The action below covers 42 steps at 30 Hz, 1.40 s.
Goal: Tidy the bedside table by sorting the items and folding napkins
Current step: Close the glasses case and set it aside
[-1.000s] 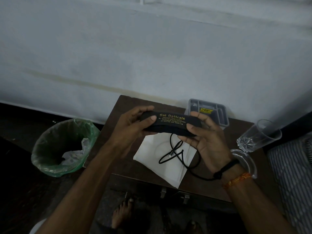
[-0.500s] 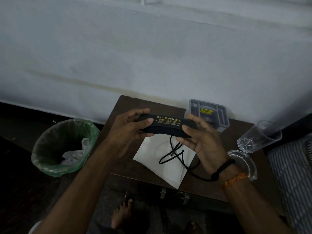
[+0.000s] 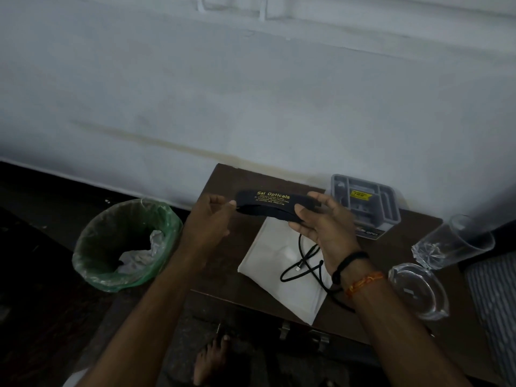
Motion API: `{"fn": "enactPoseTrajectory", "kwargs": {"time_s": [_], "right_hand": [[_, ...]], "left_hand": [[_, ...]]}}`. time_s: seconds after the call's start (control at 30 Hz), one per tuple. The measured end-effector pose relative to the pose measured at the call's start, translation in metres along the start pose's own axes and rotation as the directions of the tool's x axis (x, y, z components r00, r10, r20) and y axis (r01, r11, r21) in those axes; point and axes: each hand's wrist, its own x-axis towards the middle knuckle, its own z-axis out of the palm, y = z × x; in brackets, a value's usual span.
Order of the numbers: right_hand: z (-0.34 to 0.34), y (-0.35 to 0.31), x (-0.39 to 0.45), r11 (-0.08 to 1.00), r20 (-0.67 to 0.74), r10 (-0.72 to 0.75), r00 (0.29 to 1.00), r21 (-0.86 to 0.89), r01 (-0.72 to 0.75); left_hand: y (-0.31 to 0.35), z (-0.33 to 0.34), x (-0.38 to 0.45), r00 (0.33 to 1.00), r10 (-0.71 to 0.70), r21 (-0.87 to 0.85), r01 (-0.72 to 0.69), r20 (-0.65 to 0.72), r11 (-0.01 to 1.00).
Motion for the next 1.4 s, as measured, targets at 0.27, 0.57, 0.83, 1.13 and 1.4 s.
{"fn": "enactPoseTrajectory", "kwargs": {"time_s": [0.27, 0.57, 0.83, 1.13, 1.4], "right_hand": [[0.034, 0.014, 0.037, 0.991, -0.009, 0.015, 1.0, -0.132, -0.016], [0.056, 0.027, 0.096, 0.759, -0.077, 0.029, 0.997, -0.648, -0.072], [0.065, 0.018, 0.116, 0.402, -0.056, -0.032, 0.998, -0.915, -0.038], [0.05, -0.005, 0.082, 0.454, -0.043, -0.162, 0.986, -0.89, 0.035], [-0.033, -0.015, -0.054, 0.666, -0.107, -0.351, 0.93, -0.727, 0.168]], "left_hand": [[-0.016, -0.003, 0.007, 0.96, 0.188, 0.467, -0.267, 0.208, 0.843], [-0.014, 0.0, 0.012, 0.93, 0.234, 0.485, -0.349, 0.282, 0.802], [-0.008, 0.005, 0.01, 0.887, 0.219, 0.484, -0.412, 0.406, 0.772], [-0.005, 0.019, 0.006, 0.843, 0.216, 0.425, -0.449, 0.492, 0.785], [-0.003, 0.023, -0.001, 0.733, 0.04, 0.439, -0.449, 0.679, 0.778]]}}
